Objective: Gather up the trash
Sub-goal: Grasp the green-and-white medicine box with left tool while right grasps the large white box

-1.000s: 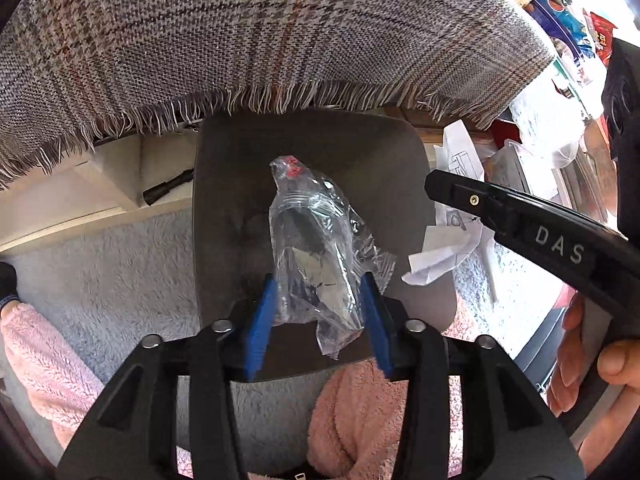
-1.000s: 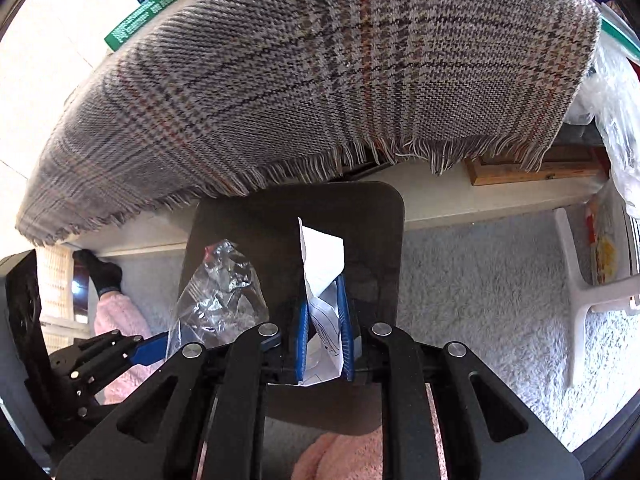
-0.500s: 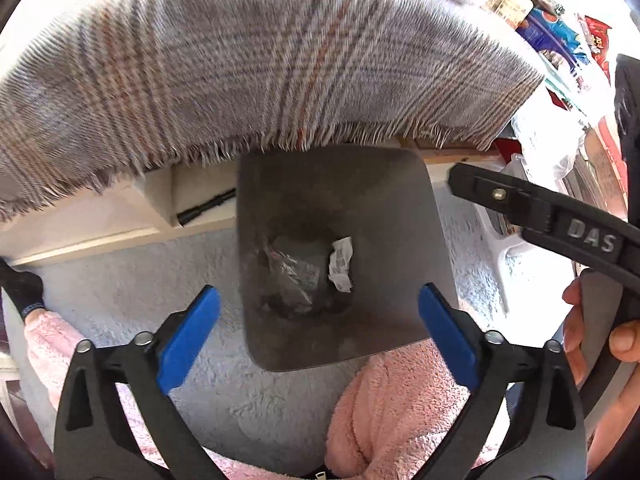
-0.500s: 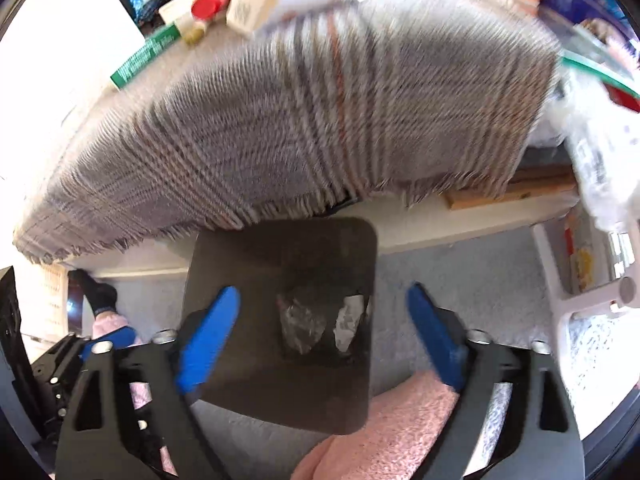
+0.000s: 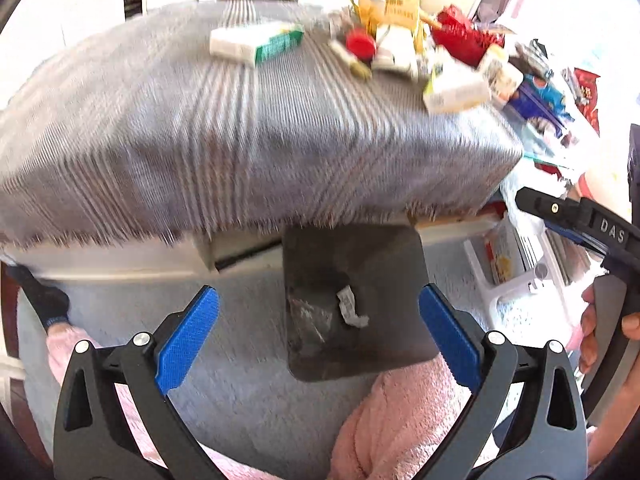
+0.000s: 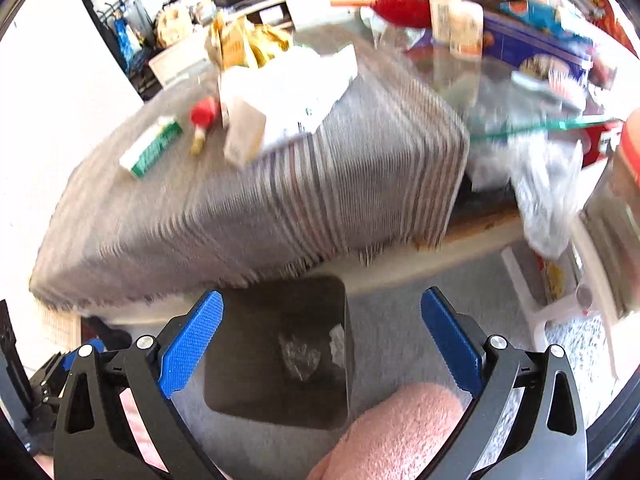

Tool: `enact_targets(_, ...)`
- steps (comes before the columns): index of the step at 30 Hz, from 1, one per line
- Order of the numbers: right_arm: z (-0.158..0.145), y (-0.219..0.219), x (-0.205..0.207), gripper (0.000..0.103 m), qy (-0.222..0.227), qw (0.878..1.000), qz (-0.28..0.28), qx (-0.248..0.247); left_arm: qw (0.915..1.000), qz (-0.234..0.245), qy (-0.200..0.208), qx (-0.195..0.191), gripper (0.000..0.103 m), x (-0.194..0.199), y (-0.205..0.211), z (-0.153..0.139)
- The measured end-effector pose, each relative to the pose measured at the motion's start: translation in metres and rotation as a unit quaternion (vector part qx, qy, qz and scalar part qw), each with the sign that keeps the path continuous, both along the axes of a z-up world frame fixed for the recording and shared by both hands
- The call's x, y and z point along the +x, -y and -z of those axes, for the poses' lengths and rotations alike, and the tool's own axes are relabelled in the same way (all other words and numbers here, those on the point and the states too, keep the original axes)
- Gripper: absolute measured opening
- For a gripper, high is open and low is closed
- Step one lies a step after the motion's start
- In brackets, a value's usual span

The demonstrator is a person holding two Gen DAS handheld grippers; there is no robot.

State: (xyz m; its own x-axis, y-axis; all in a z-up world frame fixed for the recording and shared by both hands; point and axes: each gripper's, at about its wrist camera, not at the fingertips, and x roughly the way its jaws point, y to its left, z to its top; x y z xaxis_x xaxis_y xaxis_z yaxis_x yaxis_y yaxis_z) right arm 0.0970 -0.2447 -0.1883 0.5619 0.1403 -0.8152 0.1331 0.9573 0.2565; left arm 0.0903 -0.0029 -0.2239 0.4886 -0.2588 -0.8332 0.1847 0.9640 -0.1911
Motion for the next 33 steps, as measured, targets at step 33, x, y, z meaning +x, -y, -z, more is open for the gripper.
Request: enact_targets(33,-0.004,-0.006,0.177,0.100,-0.054,0.997,0.053,-0.011,0.9943,0.055,0.022,0.089,0.095,0.248,-0.011,-0.029)
